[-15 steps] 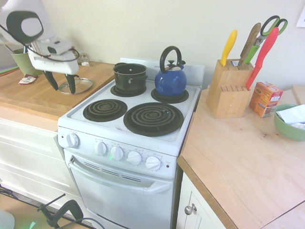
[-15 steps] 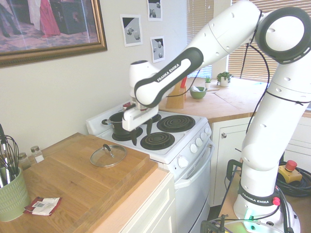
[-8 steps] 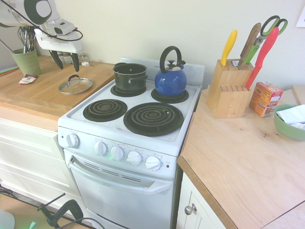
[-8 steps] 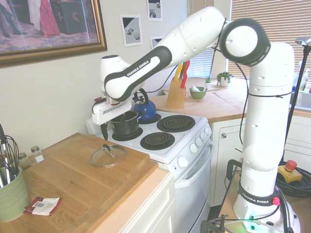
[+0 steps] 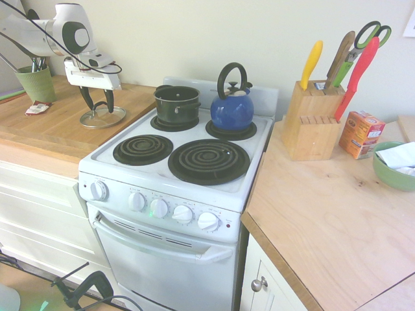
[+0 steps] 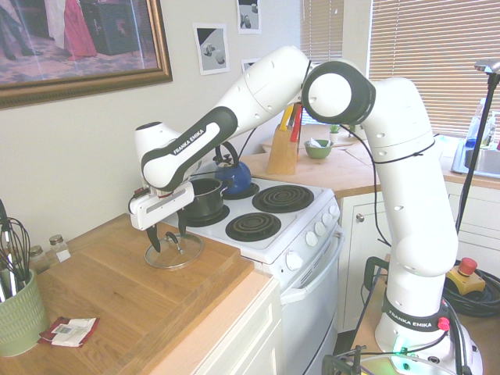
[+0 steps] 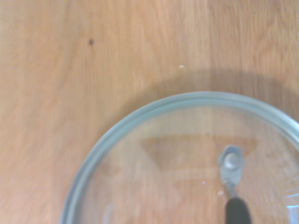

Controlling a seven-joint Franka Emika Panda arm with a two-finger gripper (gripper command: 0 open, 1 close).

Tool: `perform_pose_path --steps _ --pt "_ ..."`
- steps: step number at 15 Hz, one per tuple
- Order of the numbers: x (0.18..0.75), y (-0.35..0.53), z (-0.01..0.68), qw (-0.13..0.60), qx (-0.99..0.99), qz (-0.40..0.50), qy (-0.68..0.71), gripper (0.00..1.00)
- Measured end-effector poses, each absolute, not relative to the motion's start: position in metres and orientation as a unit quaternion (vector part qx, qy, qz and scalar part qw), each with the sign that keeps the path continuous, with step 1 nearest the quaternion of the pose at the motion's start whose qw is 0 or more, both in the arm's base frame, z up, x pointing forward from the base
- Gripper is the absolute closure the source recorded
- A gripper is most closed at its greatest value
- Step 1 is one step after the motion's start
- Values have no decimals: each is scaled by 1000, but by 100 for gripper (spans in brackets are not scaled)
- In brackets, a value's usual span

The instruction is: Cover the lid of the pot

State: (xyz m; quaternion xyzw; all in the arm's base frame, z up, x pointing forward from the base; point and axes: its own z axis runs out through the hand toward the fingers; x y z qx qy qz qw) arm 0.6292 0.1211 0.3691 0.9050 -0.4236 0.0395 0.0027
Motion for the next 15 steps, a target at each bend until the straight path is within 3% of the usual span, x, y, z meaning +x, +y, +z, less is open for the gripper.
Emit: perform_pose_path --steps 15 --pt "631 114 374 15 879 39 -475 100"
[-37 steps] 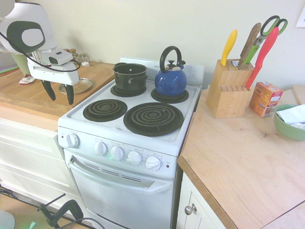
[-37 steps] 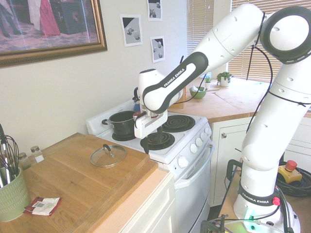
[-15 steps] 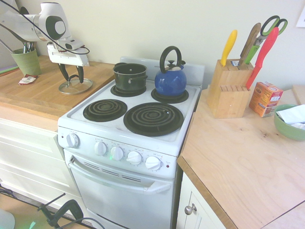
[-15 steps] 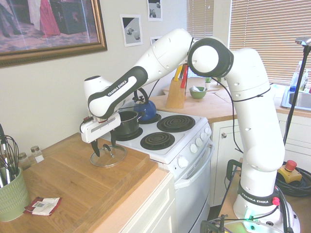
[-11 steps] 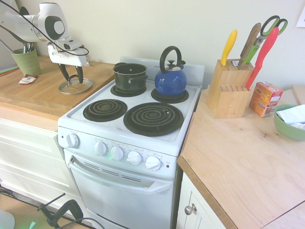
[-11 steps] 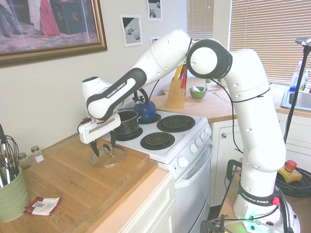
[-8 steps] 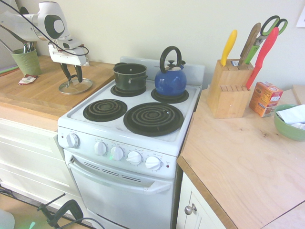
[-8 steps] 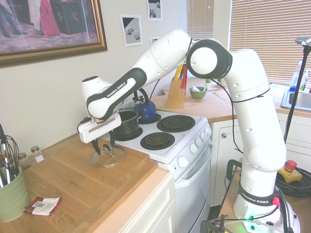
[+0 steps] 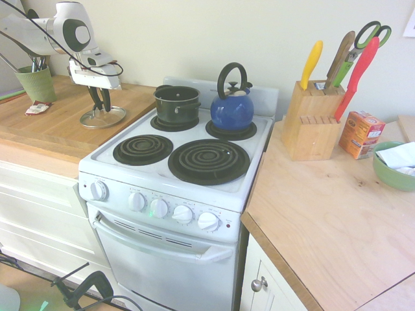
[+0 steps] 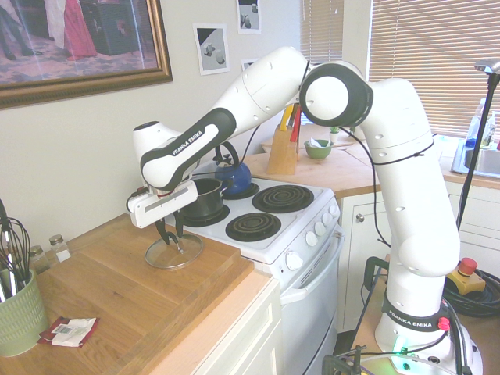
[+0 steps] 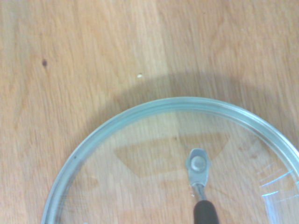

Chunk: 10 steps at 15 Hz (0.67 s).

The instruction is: Cover the lid of the pot

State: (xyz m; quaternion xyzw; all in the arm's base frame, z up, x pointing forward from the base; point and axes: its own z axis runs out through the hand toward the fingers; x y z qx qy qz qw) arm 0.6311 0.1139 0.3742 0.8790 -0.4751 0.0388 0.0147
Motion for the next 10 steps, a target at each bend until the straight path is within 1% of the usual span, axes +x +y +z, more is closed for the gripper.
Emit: perform_pose_path --steps 8,10 --pt "633 109 377 9 875 36 -483 100" --pt "639 107 391 4 873 46 -486 100"
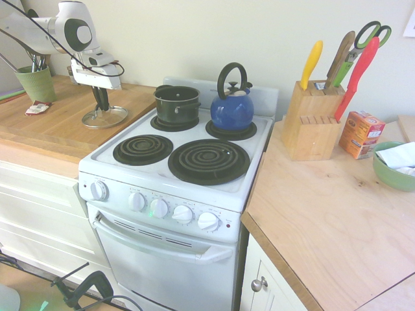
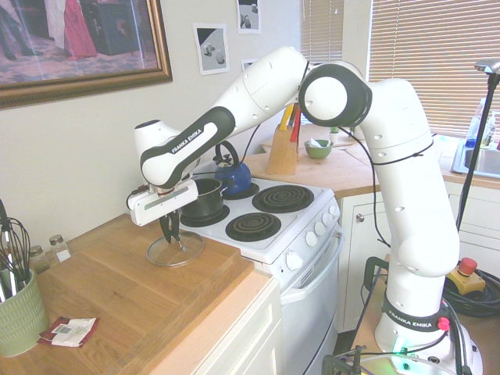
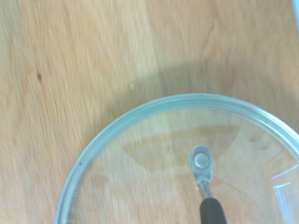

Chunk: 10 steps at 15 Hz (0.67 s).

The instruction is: Cover the lid of the pot

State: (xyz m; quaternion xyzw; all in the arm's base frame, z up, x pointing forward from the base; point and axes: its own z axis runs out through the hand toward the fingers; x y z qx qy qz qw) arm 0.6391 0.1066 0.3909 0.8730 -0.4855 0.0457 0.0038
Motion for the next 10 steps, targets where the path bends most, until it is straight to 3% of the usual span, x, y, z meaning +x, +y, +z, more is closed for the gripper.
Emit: perform_pose_path --steps 5,10 --pt "655 71 489 -12 855 84 -512 100" --pt "667 -52 541 -14 809 103 -578 100"
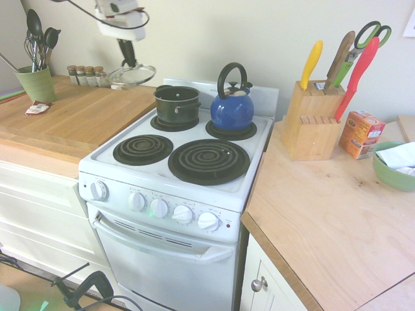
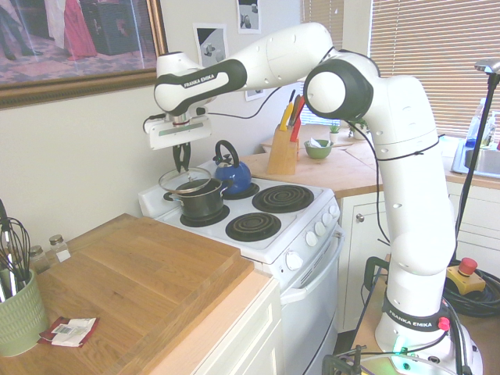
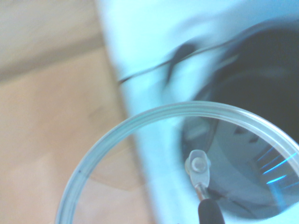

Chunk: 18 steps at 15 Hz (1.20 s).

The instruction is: Cover the lid of the pot

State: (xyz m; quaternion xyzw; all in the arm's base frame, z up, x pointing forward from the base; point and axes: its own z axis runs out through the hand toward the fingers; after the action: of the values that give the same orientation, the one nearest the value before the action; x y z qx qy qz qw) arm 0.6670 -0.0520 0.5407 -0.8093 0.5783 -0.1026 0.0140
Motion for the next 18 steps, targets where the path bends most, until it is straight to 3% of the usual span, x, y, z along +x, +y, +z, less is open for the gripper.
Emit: perform_pose_path --steps 9,18 --pt "721 -126 497 10 -781 -96 618 100" --pt "728 -133 475 1 -779 -84 621 100"
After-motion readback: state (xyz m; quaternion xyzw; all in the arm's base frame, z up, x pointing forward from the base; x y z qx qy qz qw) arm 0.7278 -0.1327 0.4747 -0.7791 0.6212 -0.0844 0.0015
